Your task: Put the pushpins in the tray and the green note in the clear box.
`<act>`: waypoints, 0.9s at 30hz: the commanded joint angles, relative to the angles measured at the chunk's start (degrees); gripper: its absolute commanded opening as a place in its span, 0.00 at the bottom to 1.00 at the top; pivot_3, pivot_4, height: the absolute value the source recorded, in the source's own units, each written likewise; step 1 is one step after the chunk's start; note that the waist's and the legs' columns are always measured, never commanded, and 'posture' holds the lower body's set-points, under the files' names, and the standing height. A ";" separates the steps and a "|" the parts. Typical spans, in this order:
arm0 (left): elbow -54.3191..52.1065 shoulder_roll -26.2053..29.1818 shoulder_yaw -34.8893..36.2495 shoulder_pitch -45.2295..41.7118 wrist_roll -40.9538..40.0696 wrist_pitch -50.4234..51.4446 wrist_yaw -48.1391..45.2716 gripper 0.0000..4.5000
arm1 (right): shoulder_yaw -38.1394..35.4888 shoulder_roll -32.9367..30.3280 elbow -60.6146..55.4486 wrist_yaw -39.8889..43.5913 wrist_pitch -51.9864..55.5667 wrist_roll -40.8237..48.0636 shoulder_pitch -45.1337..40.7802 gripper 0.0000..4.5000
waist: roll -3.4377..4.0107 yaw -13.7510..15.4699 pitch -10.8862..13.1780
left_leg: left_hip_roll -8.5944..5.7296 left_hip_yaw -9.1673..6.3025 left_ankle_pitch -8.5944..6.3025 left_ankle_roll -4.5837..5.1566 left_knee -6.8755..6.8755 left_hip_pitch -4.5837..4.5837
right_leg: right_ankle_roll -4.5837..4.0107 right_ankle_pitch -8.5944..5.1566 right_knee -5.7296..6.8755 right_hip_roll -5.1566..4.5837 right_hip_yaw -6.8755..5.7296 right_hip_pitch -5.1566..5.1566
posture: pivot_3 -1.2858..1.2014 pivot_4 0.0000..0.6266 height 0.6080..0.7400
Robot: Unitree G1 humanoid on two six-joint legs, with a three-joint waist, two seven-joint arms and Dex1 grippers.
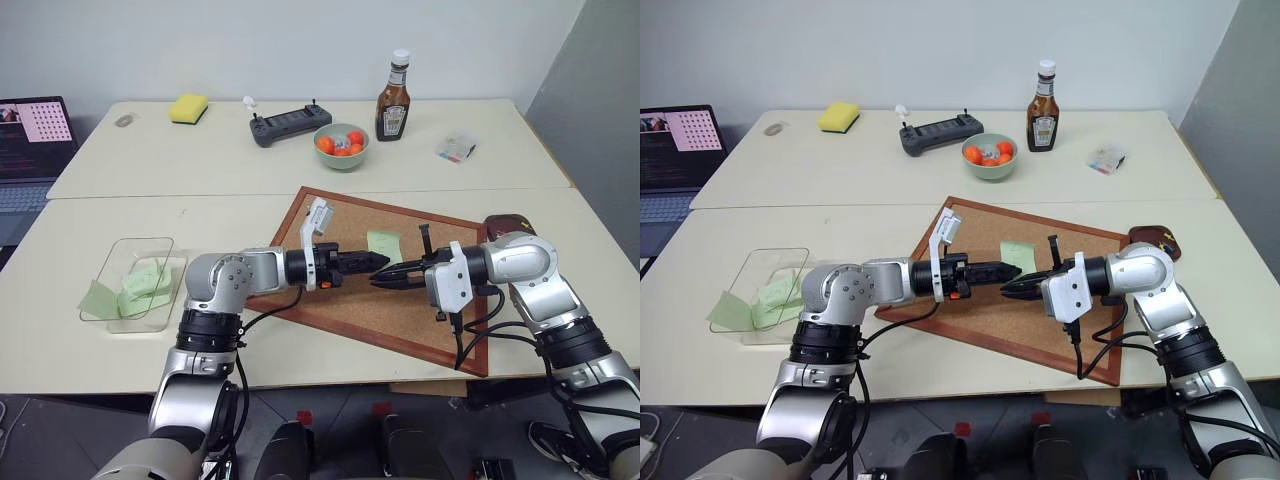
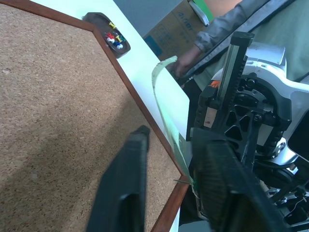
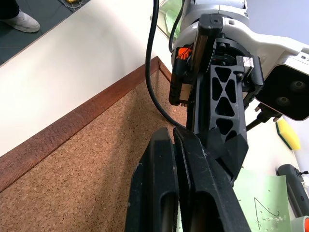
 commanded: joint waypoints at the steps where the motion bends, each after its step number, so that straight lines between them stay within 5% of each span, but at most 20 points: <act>1: -2.20 0.05 0.46 -0.30 -1.89 -0.06 -0.63 0.12 | -0.21 0.04 -1.92 -0.12 -0.38 1.40 -1.04 0.00 | 0.00 0.00 0.00 | 0.00 0.00 0.00 0.00 0.00 0.00 | 0.00 0.00 0.00 0.00 0.00 0.00 | 0.52 0.24 1.00; 4: -2.00 0.13 0.56 -0.55 -2.08 0.28 -0.60 0.00 | -0.25 0.08 -1.76 -0.26 -0.38 1.22 -1.15 0.00 | 0.00 0.00 0.00 | 0.00 0.00 0.00 0.00 0.00 0.00 | 0.00 0.00 0.00 0.00 0.00 0.00 | 0.52 0.24 1.00; 11: -2.10 1.22 -1.15 -0.74 -0.89 -0.37 -1.65 0.00 | -0.65 0.03 -2.23 -0.71 0.91 1.52 -1.04 0.00 | 0.00 0.00 0.00 | 0.00 0.00 0.00 0.00 0.00 0.00 | 0.00 0.00 0.00 0.00 0.00 0.00 | 0.52 0.24 1.00; 27: -0.92 5.23 -6.00 0.98 3.56 -7.18 -4.83 0.00 | -6.08 -2.87 -15.67 -3.83 23.61 11.12 1.67 0.00 | 0.00 0.10 0.00 | -0.01 -0.06 -0.03 0.05 -0.01 -0.03 | 0.00 0.00 -0.03 -0.02 -0.02 0.00 | 0.52 0.24 1.00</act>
